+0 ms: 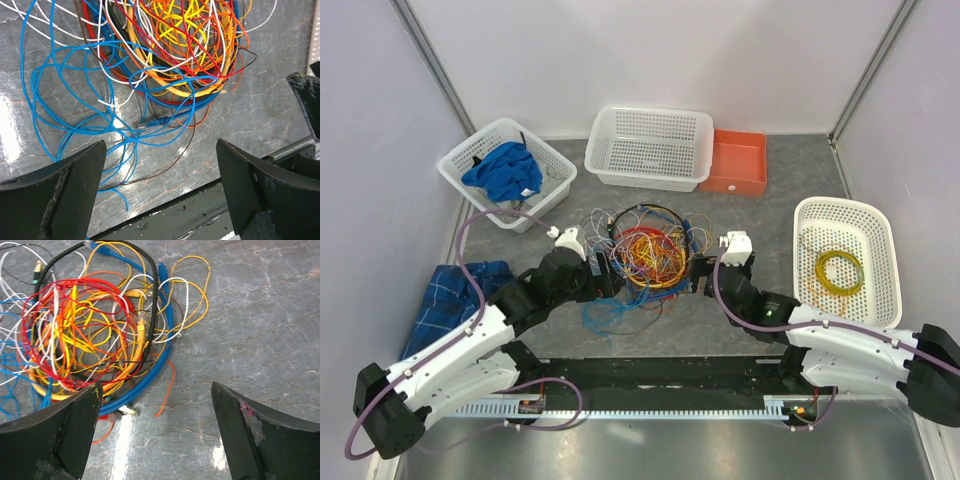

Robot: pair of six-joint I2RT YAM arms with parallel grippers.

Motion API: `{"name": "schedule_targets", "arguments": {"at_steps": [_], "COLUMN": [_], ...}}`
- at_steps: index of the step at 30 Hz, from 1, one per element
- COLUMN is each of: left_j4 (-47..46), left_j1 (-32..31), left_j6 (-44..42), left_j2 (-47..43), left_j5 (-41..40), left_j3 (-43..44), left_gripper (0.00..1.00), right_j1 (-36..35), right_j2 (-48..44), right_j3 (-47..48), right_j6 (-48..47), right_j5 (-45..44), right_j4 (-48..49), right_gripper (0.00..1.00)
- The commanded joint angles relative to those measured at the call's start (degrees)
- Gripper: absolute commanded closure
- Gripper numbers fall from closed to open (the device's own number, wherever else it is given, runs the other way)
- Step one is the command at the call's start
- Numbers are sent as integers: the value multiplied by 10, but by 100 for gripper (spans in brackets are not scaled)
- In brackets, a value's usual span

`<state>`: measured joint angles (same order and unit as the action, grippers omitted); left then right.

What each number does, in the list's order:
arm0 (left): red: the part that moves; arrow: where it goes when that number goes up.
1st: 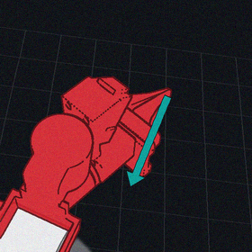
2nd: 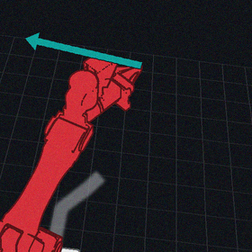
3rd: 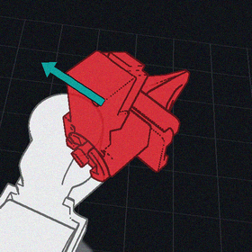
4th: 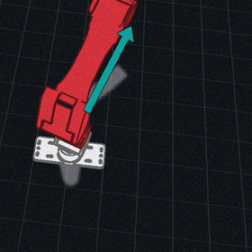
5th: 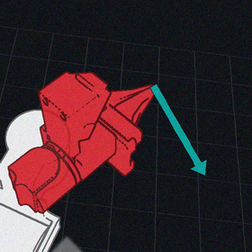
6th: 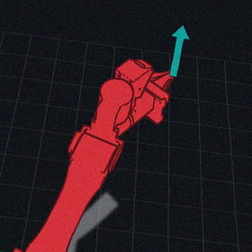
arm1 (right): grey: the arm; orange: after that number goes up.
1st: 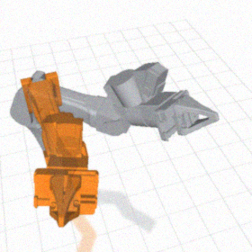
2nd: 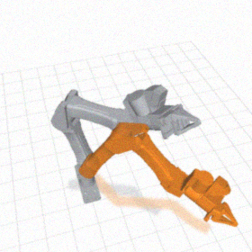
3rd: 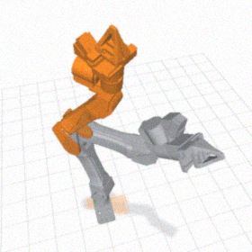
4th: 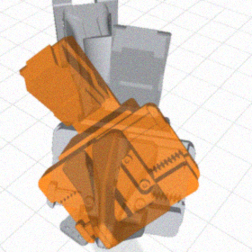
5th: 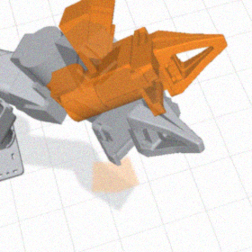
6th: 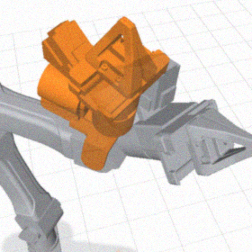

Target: Untangle the cables

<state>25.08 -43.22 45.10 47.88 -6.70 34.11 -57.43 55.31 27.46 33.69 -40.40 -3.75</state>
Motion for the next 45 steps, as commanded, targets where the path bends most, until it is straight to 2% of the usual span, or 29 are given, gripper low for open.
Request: {"name": "schedule_targets", "arguments": {"at_steps": [1, 7, 11, 16, 23, 25, 27, 28, 33, 35, 37, 38, 41, 43, 45], "left_j4": [-27, -55, -56, -55, -43, -43, -43, -42, -31, -30, -31, -31, -28, -28, -32], "left_j1": [-2, -1, -1, -1, -2, -2, -2, -2, -2, -2, -2, -2, -1, -2, -2], "left_j6": [2, 2, 4, 4, 2, 2, 2, 2, 2, 2, 2, 1, -1, 2, 4], "left_j2": [-42, -90, -108, -113, -130, -134, -141, -143, -152, -156, -161, -161, -160, -159, -157], "left_j5": [6, 11, 16, 31, 40, 38, 38, 37, 39, 37, 37, 36, 31, 23, 9], "left_j3": [-15, -37, -43, -47, -51, -55, -57, -57, -49, -48, -45, -44, -36, -33, -27], "left_gripper": [2, 3, 4, 5, 5, 5, 5, 5, 5, 5, 5, 5, 6, 6, 6], "right_j1": [-1, -1, 13, 37, 55, 59, 75, 82, 108, 108, 108, 107, 94, 84, 74], "right_j2": [26, 124, 224, 332, 375, 390, 407, 425, 456, 439, 398, 382, 303, 233, 178], "right_j3": [24, 107, 185, 255, 274, 282, 291, 302, 291, 269, 246, 240, 227, 213, 211], "right_j6": [9, -48, -59, -50, -50, -52, -48, -36, -20, -19, -17, -17, -18, -26, -35], "right_j5": [-31, 38, 40, 97, 97, 99, 112, 120, 135, 138, 145, 145, 138, 127, 125], "right_j4": [33, 96, 94, 94, 98, 96, 84, 70, 68, 87, 104, 105, 78, 64, 39], "right_gripper": [2, 6, 10, 15, 11, 13, 18, 25, 36, 46, 56, 58, 79, 87, 87]}}
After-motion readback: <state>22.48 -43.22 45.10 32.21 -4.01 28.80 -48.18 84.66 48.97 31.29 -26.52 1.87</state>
